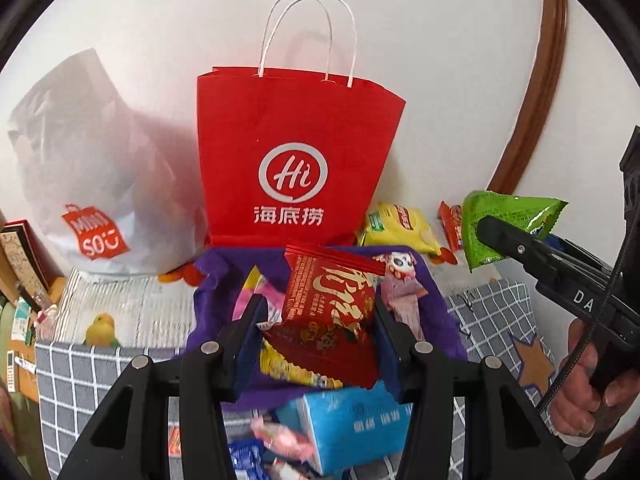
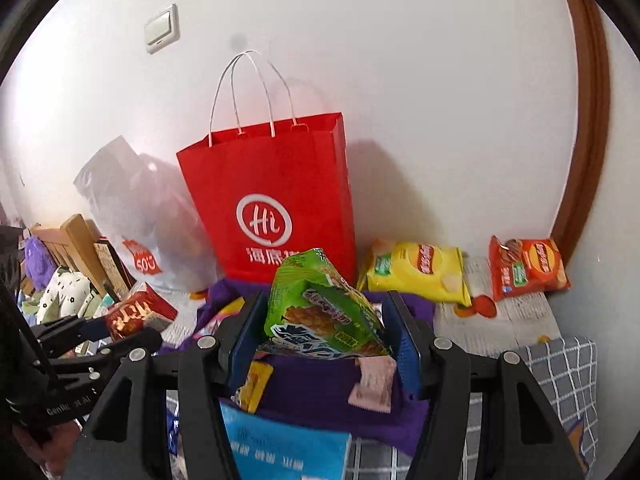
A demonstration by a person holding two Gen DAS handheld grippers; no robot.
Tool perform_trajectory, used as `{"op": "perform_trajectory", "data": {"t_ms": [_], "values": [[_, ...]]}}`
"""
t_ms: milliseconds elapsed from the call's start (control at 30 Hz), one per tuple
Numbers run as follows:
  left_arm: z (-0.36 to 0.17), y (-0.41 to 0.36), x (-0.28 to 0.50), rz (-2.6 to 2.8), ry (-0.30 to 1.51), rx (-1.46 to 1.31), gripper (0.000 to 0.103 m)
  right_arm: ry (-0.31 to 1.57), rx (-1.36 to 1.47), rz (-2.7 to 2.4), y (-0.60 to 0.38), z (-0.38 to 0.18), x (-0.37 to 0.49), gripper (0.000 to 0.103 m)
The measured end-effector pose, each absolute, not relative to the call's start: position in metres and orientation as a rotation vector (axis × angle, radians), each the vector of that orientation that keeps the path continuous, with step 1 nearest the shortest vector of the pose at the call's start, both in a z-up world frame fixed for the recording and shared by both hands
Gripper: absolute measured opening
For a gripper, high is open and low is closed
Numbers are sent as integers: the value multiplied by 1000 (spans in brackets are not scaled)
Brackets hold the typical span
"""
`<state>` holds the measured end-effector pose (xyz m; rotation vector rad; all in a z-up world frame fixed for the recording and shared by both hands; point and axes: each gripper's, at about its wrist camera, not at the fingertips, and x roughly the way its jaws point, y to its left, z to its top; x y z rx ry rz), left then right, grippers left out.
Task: Organize snacks
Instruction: 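Carry the green bag and red packet up onto the purple towel with both grippers, then open both grippers to drop the green bag and red packet on the towel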
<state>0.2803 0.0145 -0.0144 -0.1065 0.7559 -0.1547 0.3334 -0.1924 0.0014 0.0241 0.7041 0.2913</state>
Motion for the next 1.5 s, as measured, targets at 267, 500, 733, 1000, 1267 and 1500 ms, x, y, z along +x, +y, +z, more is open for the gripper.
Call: {"op": "perform_trajectory", "data": {"t_ms": [267, 500, 733, 1000, 1267, 1500], "values": [[-32, 18, 320, -156, 778, -143, 49, 723, 46, 305, -188, -20, 365, 59], [-63, 25, 340, -155, 837, -155, 49, 807, 24, 306, -184, -60, 388, 59], [-75, 37, 347, -142, 860, -177, 49, 903, 7, 273, -184, -90, 405, 59], [-80, 45, 353, -126, 878, -186, 49, 952, -1, 252, -187, -107, 413, 59], [-86, 49, 358, -118, 897, -196, 49, 1003, -4, 230, -192, -121, 421, 59], [-97, 43, 364, -121, 936, -186, 49, 1070, -14, 223, -191, -138, 426, 59]]}}
